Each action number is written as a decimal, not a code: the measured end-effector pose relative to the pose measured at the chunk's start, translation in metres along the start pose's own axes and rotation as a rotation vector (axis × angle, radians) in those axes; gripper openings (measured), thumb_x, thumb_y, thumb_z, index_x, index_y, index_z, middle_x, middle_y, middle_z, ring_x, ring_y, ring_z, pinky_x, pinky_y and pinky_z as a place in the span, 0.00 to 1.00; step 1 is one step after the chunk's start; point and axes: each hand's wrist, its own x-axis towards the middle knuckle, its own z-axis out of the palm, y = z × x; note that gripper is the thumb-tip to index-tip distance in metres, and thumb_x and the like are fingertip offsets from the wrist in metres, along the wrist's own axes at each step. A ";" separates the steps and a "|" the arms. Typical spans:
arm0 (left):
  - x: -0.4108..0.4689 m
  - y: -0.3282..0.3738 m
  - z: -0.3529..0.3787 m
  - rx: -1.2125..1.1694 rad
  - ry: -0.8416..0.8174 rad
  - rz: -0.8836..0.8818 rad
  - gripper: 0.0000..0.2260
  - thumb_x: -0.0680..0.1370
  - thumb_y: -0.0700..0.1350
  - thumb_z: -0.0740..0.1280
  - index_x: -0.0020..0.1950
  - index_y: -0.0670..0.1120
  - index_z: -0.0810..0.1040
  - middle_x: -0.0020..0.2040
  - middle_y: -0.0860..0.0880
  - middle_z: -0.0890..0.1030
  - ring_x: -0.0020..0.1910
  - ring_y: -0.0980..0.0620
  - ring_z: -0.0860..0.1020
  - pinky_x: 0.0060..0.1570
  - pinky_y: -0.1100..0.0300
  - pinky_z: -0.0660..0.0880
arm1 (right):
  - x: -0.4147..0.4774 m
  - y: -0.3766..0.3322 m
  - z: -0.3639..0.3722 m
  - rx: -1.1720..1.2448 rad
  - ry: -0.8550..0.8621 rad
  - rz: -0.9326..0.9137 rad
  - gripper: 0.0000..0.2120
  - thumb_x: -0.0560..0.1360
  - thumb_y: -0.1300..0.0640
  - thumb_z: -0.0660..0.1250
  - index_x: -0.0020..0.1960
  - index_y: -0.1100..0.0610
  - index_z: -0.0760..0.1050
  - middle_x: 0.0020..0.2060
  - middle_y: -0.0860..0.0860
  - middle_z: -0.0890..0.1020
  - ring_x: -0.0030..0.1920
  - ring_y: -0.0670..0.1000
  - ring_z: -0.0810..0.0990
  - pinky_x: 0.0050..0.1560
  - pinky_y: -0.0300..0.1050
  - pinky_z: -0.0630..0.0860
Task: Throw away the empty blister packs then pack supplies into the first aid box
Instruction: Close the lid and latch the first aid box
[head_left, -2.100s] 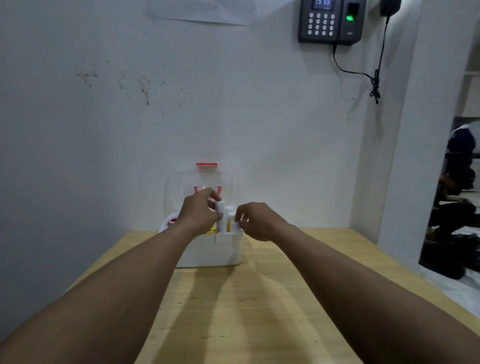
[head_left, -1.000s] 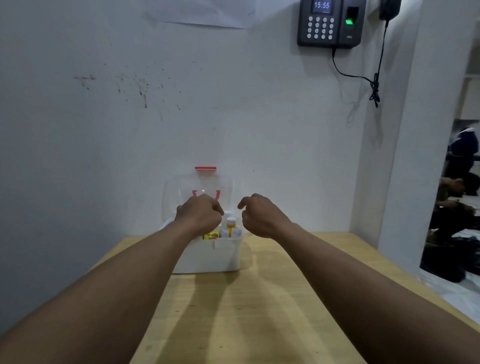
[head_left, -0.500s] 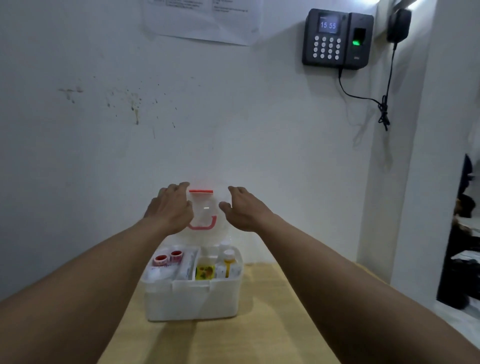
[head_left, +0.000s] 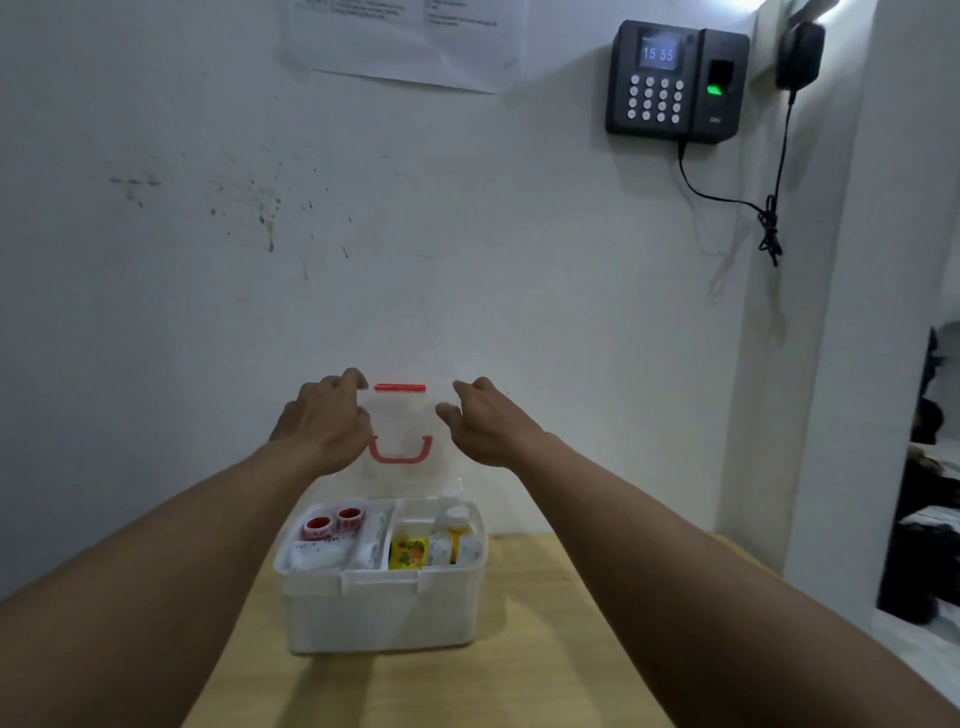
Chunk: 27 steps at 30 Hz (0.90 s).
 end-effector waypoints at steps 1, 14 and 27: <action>-0.003 0.001 -0.002 -0.027 0.017 0.004 0.16 0.81 0.47 0.57 0.68 0.47 0.67 0.65 0.41 0.76 0.58 0.41 0.76 0.54 0.47 0.75 | -0.004 -0.001 -0.002 -0.007 0.007 -0.006 0.24 0.84 0.48 0.52 0.74 0.63 0.63 0.70 0.62 0.66 0.69 0.63 0.68 0.66 0.56 0.66; -0.092 -0.004 -0.009 -0.065 0.084 0.033 0.20 0.82 0.51 0.55 0.72 0.48 0.72 0.70 0.45 0.75 0.69 0.41 0.70 0.66 0.45 0.70 | -0.079 -0.009 0.011 0.147 0.028 -0.005 0.21 0.82 0.56 0.58 0.75 0.57 0.61 0.65 0.60 0.73 0.62 0.58 0.74 0.54 0.48 0.70; -0.155 -0.018 0.011 -0.185 0.061 -0.010 0.19 0.80 0.53 0.57 0.60 0.45 0.82 0.59 0.45 0.82 0.60 0.43 0.76 0.56 0.51 0.75 | -0.124 -0.018 0.037 0.110 -0.075 0.086 0.22 0.82 0.51 0.56 0.73 0.60 0.69 0.71 0.57 0.72 0.70 0.57 0.70 0.65 0.48 0.67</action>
